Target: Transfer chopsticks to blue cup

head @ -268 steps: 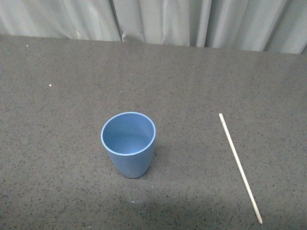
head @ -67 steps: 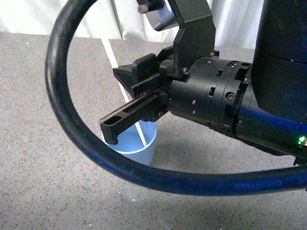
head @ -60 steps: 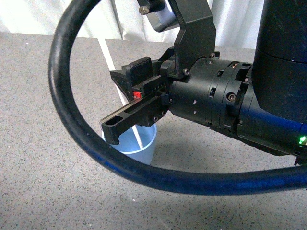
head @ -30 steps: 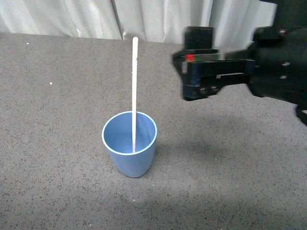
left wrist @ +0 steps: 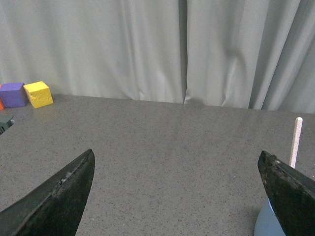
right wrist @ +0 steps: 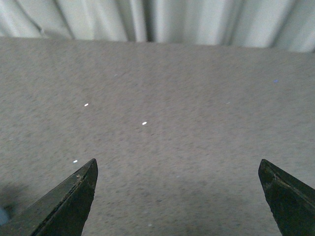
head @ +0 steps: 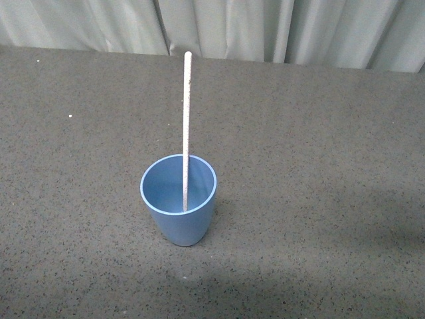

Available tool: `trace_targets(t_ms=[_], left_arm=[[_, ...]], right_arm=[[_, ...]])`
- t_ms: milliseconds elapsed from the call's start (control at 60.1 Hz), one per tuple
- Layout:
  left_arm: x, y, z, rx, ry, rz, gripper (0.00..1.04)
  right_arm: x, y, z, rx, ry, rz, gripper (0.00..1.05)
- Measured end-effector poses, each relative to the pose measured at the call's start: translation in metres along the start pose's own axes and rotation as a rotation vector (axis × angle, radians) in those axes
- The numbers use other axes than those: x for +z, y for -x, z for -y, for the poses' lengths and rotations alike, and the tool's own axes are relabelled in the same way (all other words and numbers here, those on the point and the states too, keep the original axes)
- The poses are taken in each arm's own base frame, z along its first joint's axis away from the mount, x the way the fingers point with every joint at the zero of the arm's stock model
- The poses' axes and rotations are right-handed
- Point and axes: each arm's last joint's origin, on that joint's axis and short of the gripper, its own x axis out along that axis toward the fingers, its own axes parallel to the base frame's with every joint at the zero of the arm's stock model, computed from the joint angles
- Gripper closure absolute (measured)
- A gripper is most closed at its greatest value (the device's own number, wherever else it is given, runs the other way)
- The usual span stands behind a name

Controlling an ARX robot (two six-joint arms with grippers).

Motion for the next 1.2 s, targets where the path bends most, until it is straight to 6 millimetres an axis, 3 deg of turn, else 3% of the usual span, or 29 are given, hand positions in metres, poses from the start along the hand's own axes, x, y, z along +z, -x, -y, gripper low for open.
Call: trace_targets(t_ms=[116, 183, 266, 416, 632, 881, 1198], left_arm=[[0.0, 0.0, 0.0, 0.0, 0.0, 0.0, 0.07], [0.0, 0.0, 0.0, 0.0, 0.0, 0.0, 0.07], [0.0, 0.0, 0.0, 0.0, 0.0, 0.0, 0.07], [0.0, 0.0, 0.0, 0.0, 0.0, 0.0, 0.07], [0.0, 0.0, 0.0, 0.0, 0.0, 0.0, 0.07], [0.0, 0.0, 0.0, 0.001, 0.0, 0.0, 0.07], [0.0, 0.0, 0.0, 0.0, 0.0, 0.0, 0.07]], right_arm=[[-0.005, 0.02, 0.004, -0.065, -0.003, 0.089, 0.11], [-0.009, 0.033, 0.008, -0.004, -0.014, 0.29, 0.26], [-0.011, 0.041, 0.016, -0.002, -0.021, 0.382, 0.44], [-0.025, 0.047, 0.025, -0.01, -0.008, 0.356, 0.69], [-0.024, 0.057, 0.034, -0.01, -0.007, 0.376, 1.04], [-0.026, 0.068, 0.048, -0.02, -0.009, 0.384, 1.04], [-0.029, 0.077, 0.048, -0.014, -0.008, 0.389, 1.04]])
